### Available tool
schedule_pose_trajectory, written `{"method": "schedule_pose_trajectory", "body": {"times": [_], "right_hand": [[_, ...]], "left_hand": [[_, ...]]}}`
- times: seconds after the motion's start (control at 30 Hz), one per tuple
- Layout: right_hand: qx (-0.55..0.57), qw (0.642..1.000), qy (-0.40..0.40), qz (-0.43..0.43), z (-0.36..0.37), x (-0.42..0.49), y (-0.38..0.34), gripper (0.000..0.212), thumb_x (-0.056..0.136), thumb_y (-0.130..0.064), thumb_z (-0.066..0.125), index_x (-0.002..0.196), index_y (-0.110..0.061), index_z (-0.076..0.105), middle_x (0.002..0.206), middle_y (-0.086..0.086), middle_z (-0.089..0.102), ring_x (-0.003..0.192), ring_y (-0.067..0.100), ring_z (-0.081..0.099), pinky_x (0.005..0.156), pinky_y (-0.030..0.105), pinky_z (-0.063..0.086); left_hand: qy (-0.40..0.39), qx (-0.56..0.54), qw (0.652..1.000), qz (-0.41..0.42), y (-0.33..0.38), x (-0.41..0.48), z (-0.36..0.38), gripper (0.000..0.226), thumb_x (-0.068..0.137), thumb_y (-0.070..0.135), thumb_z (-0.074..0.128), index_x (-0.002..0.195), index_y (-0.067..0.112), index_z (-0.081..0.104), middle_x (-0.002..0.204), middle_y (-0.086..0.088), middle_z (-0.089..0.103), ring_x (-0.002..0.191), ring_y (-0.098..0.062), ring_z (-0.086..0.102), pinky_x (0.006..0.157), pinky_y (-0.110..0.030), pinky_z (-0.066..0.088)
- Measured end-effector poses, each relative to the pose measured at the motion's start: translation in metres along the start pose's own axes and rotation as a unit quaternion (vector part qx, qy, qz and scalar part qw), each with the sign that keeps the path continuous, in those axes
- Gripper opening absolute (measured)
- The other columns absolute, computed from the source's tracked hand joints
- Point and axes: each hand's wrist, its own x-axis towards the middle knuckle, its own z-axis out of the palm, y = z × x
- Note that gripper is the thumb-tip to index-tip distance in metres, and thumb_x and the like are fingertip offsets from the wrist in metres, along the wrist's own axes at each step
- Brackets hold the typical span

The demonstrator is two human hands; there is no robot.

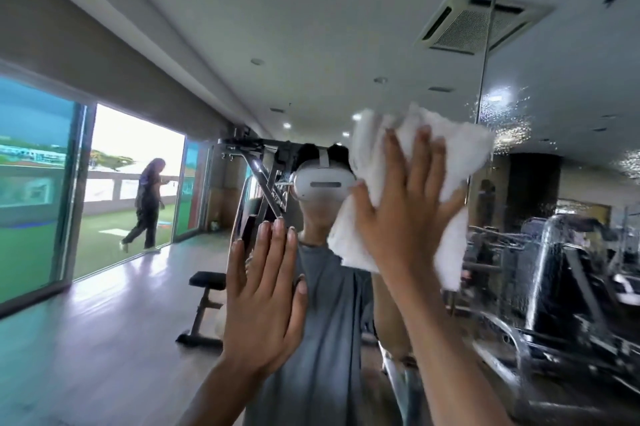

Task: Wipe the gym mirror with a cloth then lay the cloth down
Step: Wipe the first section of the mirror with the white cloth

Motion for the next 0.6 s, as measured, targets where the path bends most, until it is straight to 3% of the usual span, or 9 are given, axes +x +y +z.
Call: {"method": "schedule_pose_trajectory", "body": {"times": [0.1, 0.17, 0.23, 0.37, 0.47, 0.53, 0.6], "right_hand": [[-0.019, 0.99, -0.019, -0.141, 0.006, -0.028, -0.019, 0.076, 0.088, -0.056, 0.042, 0.157, -0.027, 0.029, 0.165, 0.009, 0.017, 0.153, 0.027, 0.014, 0.112, 0.058, 0.015], [-0.024, 0.973, -0.035, -0.229, 0.006, -0.062, -0.002, 0.079, 0.084, -0.052, 0.052, 0.156, -0.031, 0.029, 0.165, 0.006, 0.019, 0.152, 0.026, 0.017, 0.109, 0.058, 0.021], [-0.035, 0.966, -0.046, -0.251, 0.003, -0.081, 0.029, 0.081, 0.078, -0.052, 0.054, 0.153, -0.033, 0.03, 0.165, 0.005, 0.02, 0.151, 0.025, 0.019, 0.105, 0.058, 0.025], [-0.069, 0.991, -0.039, -0.103, -0.009, -0.028, 0.068, 0.079, 0.082, -0.06, 0.042, 0.153, -0.028, 0.027, 0.164, 0.006, 0.019, 0.149, 0.026, 0.02, 0.108, 0.069, 0.019], [-0.031, 0.998, 0.004, 0.055, -0.012, 0.058, 0.039, 0.076, 0.088, -0.063, 0.035, 0.155, -0.03, 0.023, 0.165, 0.004, 0.016, 0.151, 0.026, 0.014, 0.112, 0.071, 0.015], [-0.009, 0.996, 0.034, 0.076, -0.007, 0.1, 0.009, 0.073, 0.09, -0.062, 0.033, 0.155, -0.03, 0.023, 0.165, 0.005, 0.016, 0.151, 0.027, 0.015, 0.114, 0.069, 0.013], [-0.015, 0.999, 0.044, 0.023, -0.001, 0.106, -0.014, 0.067, 0.093, -0.058, 0.035, 0.153, -0.028, 0.028, 0.165, 0.007, 0.019, 0.151, 0.028, 0.017, 0.114, 0.065, 0.01]], "left_hand": [[0.018, -0.041, 0.999, -0.011, -0.001, 0.005, -0.007, 0.057, 0.096, 0.024, 0.038, 0.149, 0.003, 0.045, 0.159, -0.013, 0.037, 0.149, -0.026, 0.031, 0.116, -0.055, 0.024], [0.028, -0.058, 0.998, -0.011, -0.007, 0.016, -0.014, 0.054, 0.093, 0.025, 0.041, 0.143, 0.006, 0.052, 0.152, -0.011, 0.046, 0.139, -0.027, 0.042, 0.109, -0.049, 0.029], [0.018, -0.058, 0.998, -0.011, -0.022, 0.038, -0.019, 0.055, 0.09, 0.029, 0.042, 0.14, 0.009, 0.053, 0.146, -0.013, 0.045, 0.131, -0.029, 0.042, 0.103, -0.046, 0.028], [0.01, -0.045, 0.999, 0.009, -0.053, 0.107, -0.03, 0.061, 0.091, 0.036, 0.04, 0.144, 0.008, 0.049, 0.151, -0.02, 0.043, 0.139, -0.029, 0.032, 0.108, -0.048, 0.021], [0.045, -0.038, 0.997, 0.057, -0.055, 0.164, -0.031, 0.059, 0.094, 0.034, 0.038, 0.145, 0.006, 0.048, 0.156, -0.023, 0.038, 0.146, -0.033, 0.029, 0.113, -0.047, 0.016], [0.056, -0.027, 0.996, 0.07, -0.05, 0.187, -0.028, 0.06, 0.096, 0.033, 0.036, 0.149, 0.006, 0.044, 0.16, -0.022, 0.03, 0.15, -0.033, 0.025, 0.116, -0.049, 0.012], [0.052, -0.014, 0.997, 0.062, -0.05, 0.194, -0.023, 0.061, 0.099, 0.033, 0.031, 0.153, 0.007, 0.037, 0.163, -0.02, 0.024, 0.152, -0.032, 0.02, 0.119, -0.053, 0.01]]}}
